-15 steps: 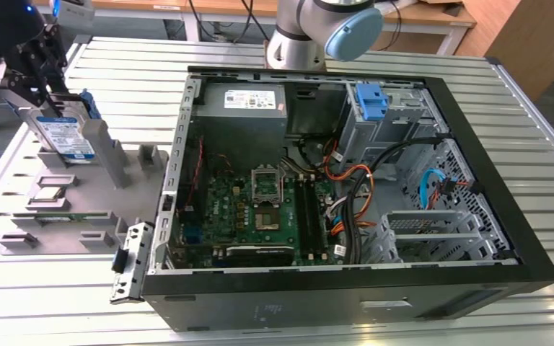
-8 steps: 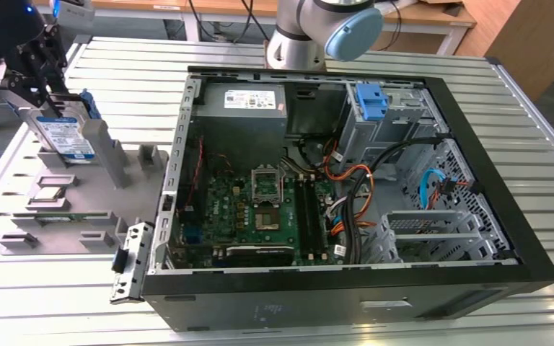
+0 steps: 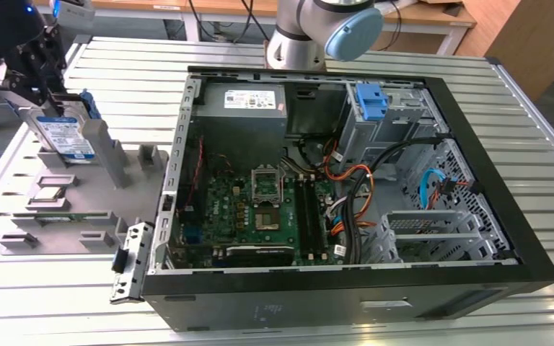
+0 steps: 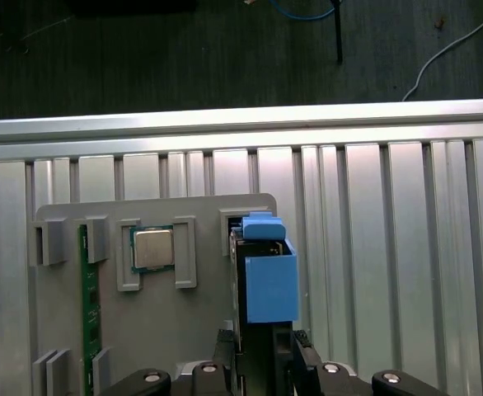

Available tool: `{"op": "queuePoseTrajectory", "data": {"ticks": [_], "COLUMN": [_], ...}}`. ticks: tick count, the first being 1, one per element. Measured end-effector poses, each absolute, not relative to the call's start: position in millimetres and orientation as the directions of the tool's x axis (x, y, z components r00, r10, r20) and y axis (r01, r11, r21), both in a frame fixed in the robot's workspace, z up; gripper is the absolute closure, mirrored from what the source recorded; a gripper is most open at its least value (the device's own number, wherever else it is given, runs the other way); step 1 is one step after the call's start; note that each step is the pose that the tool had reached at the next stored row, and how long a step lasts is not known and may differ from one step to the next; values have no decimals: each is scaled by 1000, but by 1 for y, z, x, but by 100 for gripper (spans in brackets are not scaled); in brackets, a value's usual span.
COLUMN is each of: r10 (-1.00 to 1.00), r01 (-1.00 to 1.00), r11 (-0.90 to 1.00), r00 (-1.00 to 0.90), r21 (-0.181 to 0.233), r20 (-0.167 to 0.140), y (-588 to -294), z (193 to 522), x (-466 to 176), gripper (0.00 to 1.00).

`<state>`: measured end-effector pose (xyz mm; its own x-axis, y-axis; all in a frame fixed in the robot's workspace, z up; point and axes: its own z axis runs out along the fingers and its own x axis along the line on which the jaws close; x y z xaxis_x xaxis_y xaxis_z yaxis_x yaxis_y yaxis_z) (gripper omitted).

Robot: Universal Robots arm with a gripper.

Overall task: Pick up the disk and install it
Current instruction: 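Pick up the disk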

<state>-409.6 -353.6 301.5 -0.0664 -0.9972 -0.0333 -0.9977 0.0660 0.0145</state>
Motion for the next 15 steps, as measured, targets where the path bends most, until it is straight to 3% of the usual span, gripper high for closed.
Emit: {"op": "queuePoseTrajectory", "data": {"ticks": [2, 15], "r10": [-997, -997], "r01": [-998, -998], "r11": [66, 66], "r00": [-66, -66], "r21": [15, 14], "r20": [-33, -33], "y": [-354, -354], "z": [302, 302], "x": [-410, -410], "gripper": [65, 65]}}
